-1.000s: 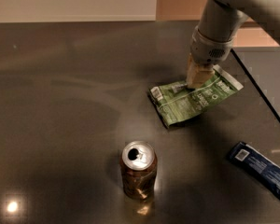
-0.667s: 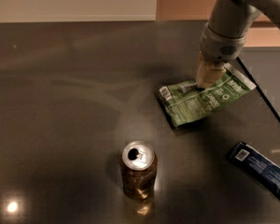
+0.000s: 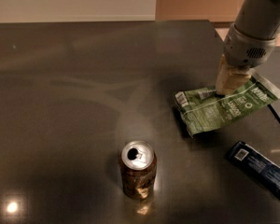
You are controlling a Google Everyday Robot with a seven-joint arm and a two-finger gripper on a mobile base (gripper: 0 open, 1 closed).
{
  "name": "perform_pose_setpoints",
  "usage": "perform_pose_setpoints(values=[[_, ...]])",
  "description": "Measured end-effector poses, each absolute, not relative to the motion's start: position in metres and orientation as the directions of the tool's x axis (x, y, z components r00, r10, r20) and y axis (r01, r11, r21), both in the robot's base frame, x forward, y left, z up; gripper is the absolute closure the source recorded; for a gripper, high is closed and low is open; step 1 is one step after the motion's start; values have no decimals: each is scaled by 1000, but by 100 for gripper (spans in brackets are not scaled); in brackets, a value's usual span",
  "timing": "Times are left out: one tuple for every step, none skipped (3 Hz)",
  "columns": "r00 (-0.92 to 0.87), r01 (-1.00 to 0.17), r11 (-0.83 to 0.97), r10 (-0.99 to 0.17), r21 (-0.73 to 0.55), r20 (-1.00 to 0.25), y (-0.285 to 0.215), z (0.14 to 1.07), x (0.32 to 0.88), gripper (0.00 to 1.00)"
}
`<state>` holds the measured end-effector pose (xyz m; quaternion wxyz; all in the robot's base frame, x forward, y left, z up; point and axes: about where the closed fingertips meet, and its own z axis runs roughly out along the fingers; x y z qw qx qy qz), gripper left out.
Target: Move green jalapeno chip bag near rxbar blueberry
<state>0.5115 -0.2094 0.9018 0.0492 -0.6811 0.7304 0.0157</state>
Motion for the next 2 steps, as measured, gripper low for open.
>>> perform_pose_setpoints(values=[[-117,-992,121,-986,-30,-118,-224,908,489,100],[-167,-985,170,-976,-13,-143,-238,911,470,83]])
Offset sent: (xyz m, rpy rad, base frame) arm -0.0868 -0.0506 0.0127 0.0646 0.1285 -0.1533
